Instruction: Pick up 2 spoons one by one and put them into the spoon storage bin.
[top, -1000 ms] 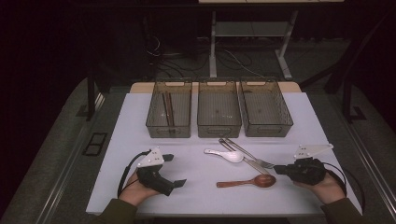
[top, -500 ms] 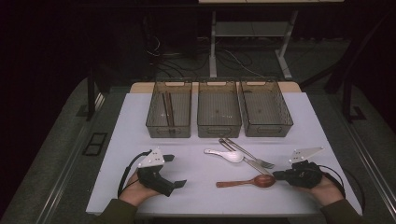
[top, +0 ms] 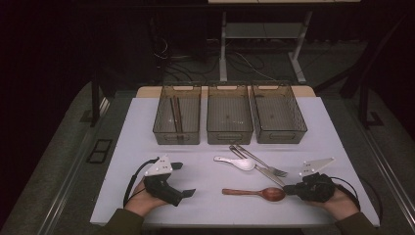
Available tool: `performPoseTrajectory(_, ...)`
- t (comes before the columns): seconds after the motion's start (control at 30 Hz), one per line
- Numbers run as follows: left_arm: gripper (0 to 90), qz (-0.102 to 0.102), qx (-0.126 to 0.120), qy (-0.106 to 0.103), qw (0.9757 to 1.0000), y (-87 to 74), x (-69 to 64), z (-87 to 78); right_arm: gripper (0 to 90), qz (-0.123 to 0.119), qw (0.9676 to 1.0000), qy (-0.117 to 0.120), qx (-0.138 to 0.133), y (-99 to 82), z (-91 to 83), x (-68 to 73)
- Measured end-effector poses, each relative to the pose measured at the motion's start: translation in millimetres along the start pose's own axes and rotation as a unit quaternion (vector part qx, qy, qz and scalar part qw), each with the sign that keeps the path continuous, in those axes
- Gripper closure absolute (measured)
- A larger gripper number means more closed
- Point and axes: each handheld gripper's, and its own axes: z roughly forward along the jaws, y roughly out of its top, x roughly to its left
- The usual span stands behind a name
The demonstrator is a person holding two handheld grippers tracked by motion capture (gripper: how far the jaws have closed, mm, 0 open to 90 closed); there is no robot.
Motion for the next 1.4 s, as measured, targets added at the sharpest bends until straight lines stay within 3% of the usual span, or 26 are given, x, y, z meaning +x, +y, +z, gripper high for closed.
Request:
performPoseTrajectory(0.2, 0.0, 0.0, -0.001, 0.0, 1.0, -0.2, 0.3, 1.0, 77.3, 0.019, 0.9991, -0.003, -0.037, 1.0, -6.9, -2.5)
performPoseTrajectory(0.3, 0.0, 0.0, 0.002, 0.0, 1.0, -0.2, 0.4, 1.0, 70.7, 0.016, 0.9988, 0.002, -0.046, 3.9, -5.7, 0.3)
performPoseTrajectory(0.57, 0.0, -0.006, 0.001, -0.002, 1.0, -1.7, 0.3, 1.3, 59.8, -0.001, 0.9991, 0.018, -0.037, 9.0, 4.4, 9.6)
performPoseTrajectory(0.73, 0.0, -0.006, -0.001, -0.001, 1.0, -1.8, -0.1, -0.1, 51.8, -0.005, 0.9994, 0.011, -0.034, 11.2, 9.9, 12.1)
performPoseTrajectory(1.4, 0.0, -0.008, 0.001, 0.0, 1.0, -2.2, 1.4, 0.3, 49.0, -0.02, 0.9995, 0.025, -0.004, 11.3, 21.4, 14.3)
